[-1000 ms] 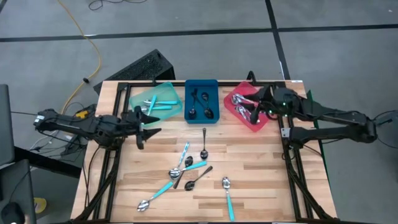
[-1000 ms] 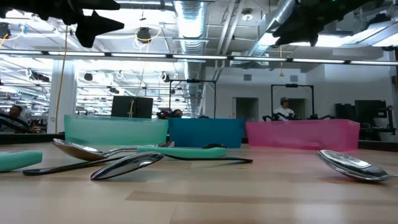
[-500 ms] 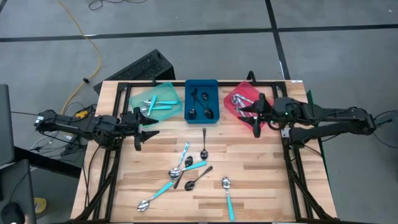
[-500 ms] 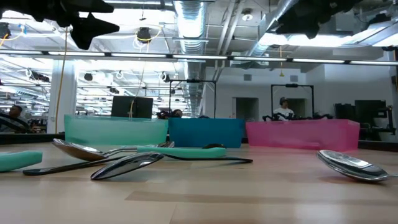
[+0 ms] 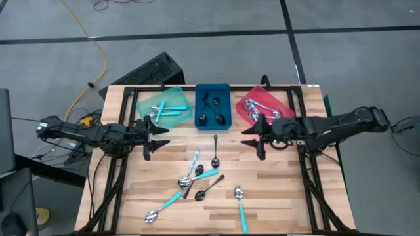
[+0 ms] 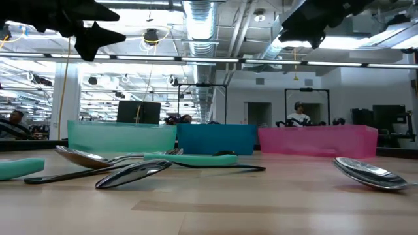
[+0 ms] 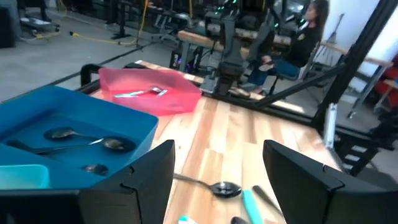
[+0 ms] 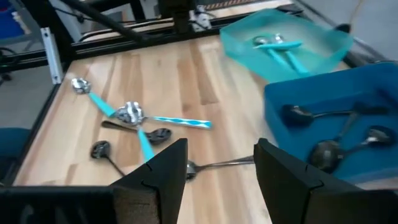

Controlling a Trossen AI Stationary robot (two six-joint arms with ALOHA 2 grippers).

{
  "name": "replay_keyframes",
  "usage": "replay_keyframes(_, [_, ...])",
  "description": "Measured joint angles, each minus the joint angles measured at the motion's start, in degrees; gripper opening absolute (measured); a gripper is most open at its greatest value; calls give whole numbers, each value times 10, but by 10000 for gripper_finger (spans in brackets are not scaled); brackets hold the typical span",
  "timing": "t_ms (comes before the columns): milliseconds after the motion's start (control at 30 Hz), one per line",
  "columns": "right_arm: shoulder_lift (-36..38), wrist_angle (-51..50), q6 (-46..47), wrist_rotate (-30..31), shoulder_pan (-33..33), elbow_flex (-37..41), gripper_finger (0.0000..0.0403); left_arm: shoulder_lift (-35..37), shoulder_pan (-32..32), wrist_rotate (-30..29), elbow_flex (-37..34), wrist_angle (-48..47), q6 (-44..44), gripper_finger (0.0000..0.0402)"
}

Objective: Sort silverware by color (type)
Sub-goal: Put the blue spoon into the light blue bin

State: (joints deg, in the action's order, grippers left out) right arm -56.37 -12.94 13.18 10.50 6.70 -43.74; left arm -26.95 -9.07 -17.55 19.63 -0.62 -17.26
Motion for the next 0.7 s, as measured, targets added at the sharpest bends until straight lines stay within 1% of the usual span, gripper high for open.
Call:
replay_keyframes(167, [-50,46,5,0,39,1,205,0,0,45,-29,58,-5,228])
replay_keyframes(200, [-59,72,2,0,47,1,205,0,0,49,-34,68,-5,228])
replay_keyframes(267, [-72,136,-29,0,63,1,205,0,0,49,-41,83,-3,228])
replay_keyframes(367, [-70,201,-83,0,78,0,205,0,0,49,-42,99,12,228])
replay_keyframes(433, [-53,208,-95,0,78,0,205,0,0,53,-42,118,20,228])
replay_keyframes(533, [-8,204,-108,2,78,0,205,1,0,68,-42,135,32,228])
replay_keyframes(633, [45,170,-132,5,78,0,205,1,0,76,-42,141,41,228])
replay_keyframes(700, [84,120,-147,36,78,0,205,1,0,79,-42,141,46,228])
